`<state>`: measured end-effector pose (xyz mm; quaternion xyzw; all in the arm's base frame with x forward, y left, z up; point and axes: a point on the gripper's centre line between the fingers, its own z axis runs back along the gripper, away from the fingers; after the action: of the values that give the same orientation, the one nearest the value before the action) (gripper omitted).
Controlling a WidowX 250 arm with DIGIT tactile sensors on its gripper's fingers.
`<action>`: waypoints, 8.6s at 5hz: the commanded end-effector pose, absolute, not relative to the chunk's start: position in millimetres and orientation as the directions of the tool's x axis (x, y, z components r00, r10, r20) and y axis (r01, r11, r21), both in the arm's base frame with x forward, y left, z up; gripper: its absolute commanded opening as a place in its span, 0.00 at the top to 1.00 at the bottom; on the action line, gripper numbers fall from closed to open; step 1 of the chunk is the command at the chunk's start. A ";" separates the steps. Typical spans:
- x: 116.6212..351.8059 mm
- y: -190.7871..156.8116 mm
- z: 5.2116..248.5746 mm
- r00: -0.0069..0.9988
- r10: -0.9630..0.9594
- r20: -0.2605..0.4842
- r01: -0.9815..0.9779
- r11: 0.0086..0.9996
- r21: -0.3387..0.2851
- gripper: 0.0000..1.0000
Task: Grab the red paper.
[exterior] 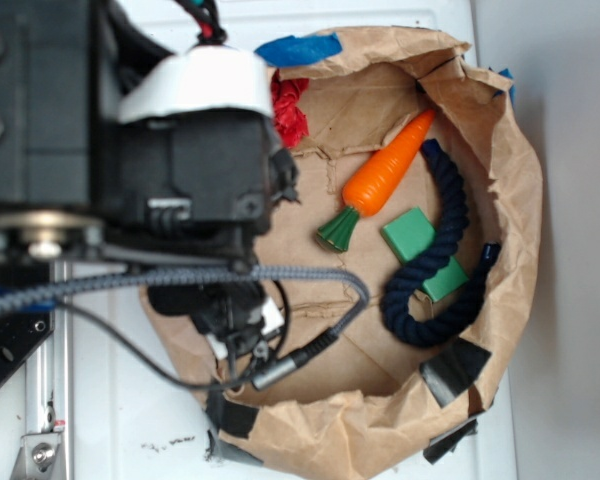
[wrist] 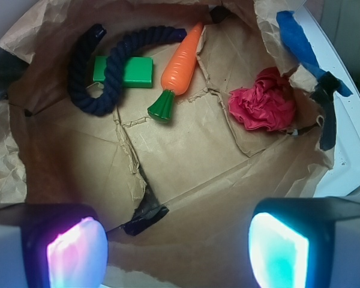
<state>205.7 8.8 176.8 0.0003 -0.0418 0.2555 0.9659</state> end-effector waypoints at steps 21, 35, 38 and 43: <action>227.5 81.2 84.9 0.039 0.960 0.276 -0.994 0.009 0.109 0.00; 248.2 137.4 48.6 0.046 0.940 0.339 -0.997 0.025 0.066 1.00; 259.2 117.1 94.0 0.411 0.891 0.191 -0.909 0.417 0.010 1.00; 276.2 70.1 195.9 0.903 0.419 0.092 -0.406 0.904 -0.133 1.00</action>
<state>282.5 53.6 178.8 -0.0583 -0.0330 0.2060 0.9762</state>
